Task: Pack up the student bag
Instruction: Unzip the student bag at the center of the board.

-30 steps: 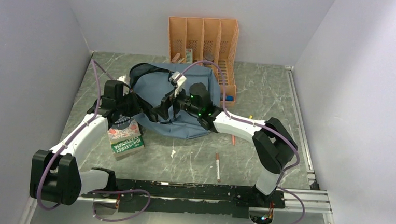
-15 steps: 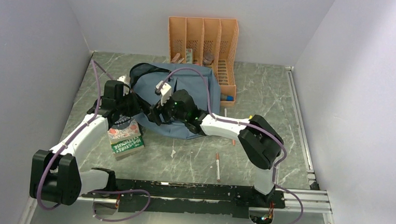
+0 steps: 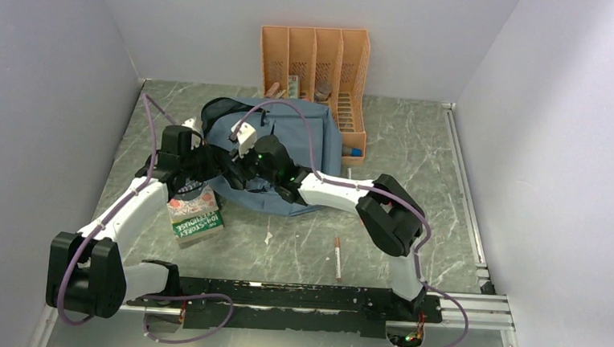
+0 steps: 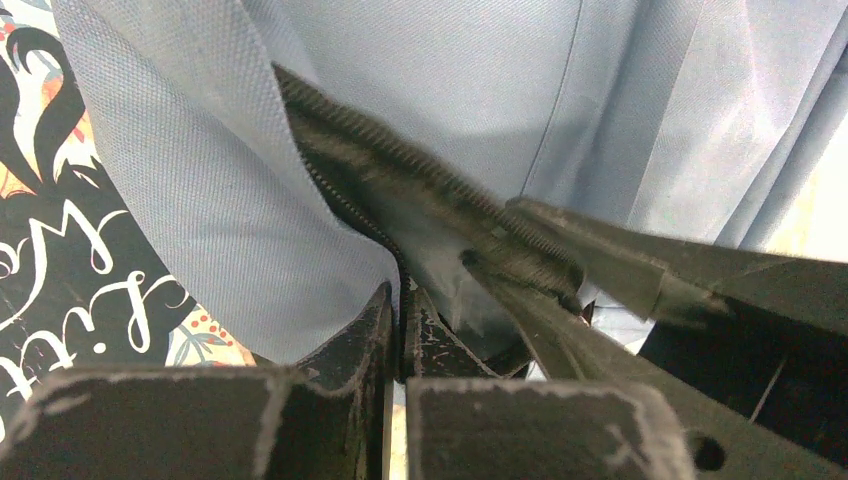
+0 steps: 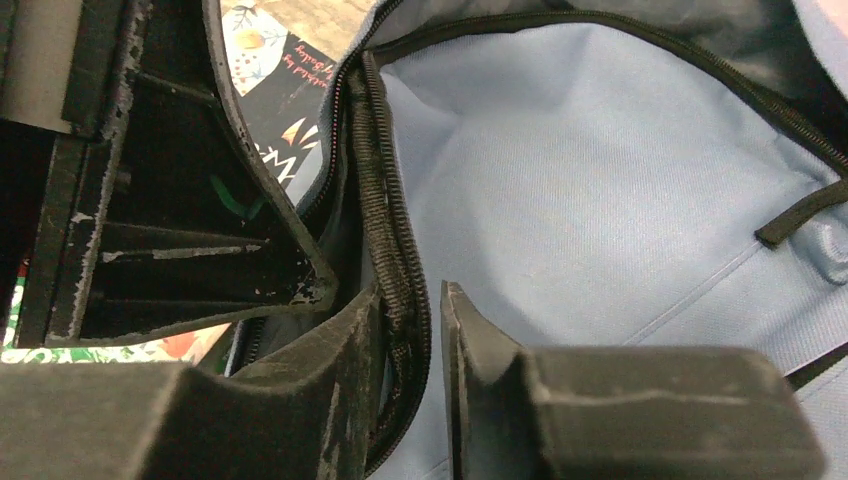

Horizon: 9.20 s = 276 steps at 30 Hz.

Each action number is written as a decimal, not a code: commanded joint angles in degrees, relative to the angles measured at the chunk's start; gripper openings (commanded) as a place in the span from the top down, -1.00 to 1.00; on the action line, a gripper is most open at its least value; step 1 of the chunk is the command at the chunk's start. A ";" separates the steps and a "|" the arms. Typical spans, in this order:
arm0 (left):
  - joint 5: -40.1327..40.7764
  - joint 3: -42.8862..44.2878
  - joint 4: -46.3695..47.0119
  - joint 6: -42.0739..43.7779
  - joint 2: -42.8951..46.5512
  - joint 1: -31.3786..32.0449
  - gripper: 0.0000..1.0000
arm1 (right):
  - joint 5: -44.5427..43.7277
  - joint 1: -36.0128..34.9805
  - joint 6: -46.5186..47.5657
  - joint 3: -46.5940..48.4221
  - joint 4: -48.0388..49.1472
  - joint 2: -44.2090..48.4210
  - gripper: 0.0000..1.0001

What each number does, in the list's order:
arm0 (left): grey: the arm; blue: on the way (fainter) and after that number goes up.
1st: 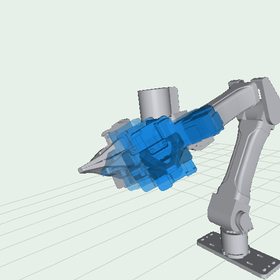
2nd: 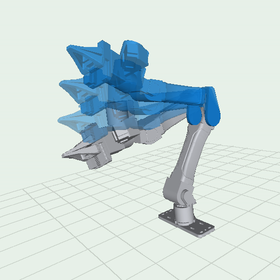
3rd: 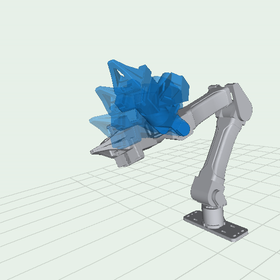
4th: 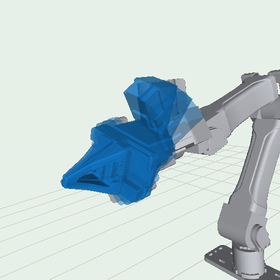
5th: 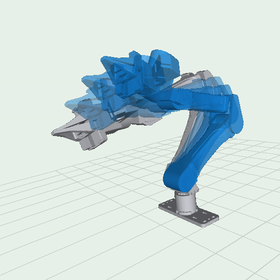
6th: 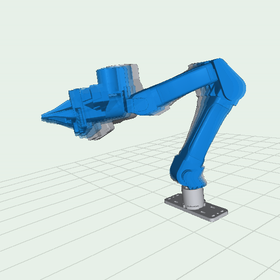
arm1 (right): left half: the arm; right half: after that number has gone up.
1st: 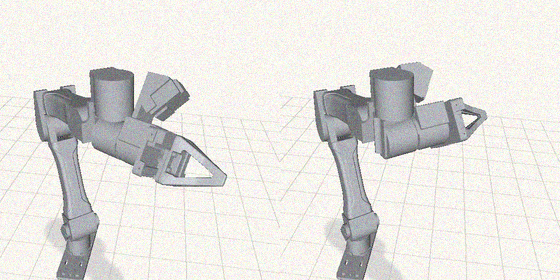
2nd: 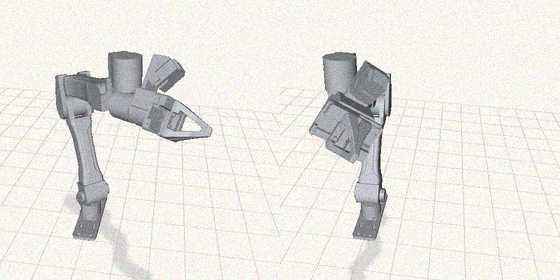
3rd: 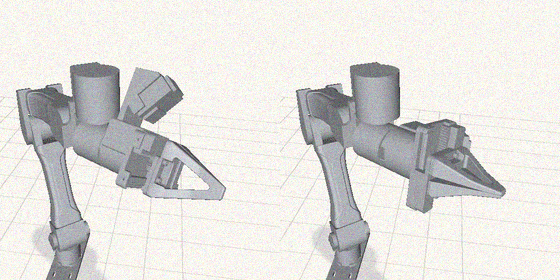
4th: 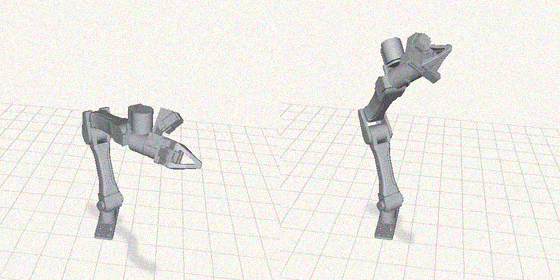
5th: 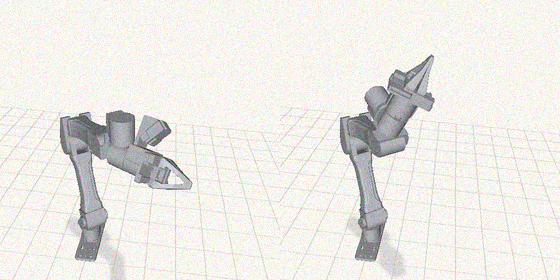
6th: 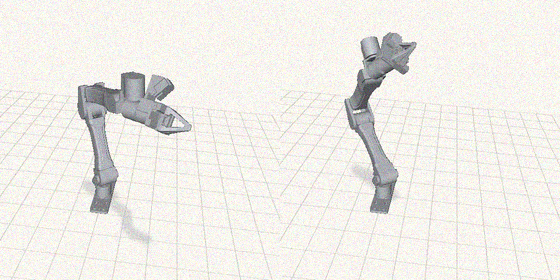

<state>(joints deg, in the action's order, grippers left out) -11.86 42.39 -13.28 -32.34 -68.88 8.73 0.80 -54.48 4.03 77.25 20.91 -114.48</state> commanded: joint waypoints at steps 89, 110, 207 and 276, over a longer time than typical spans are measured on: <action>-2.61 -3.12 4.73 1.93 -2.57 2.61 0.90 | 54.69 13.25 51.62 6.80 -43.39 -2.63 0.29; -2.65 -2.89 4.77 1.58 -3.19 2.61 0.90 | 52.01 9.30 54.36 6.58 -47.50 -4.05 0.27; 2.27 1.62 1.18 2.28 -4.51 2.11 0.90 | 16.95 1.91 31.77 -13.97 -26.46 16.72 1.00; 13.45 7.84 -11.84 5.14 4.66 3.57 0.90 | 15.02 0.75 9.91 -21.90 -8.34 18.64 0.73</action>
<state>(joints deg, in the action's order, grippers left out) 0.64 51.07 -29.36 -27.83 -66.00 12.93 13.52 -55.05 16.12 57.58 13.41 -97.43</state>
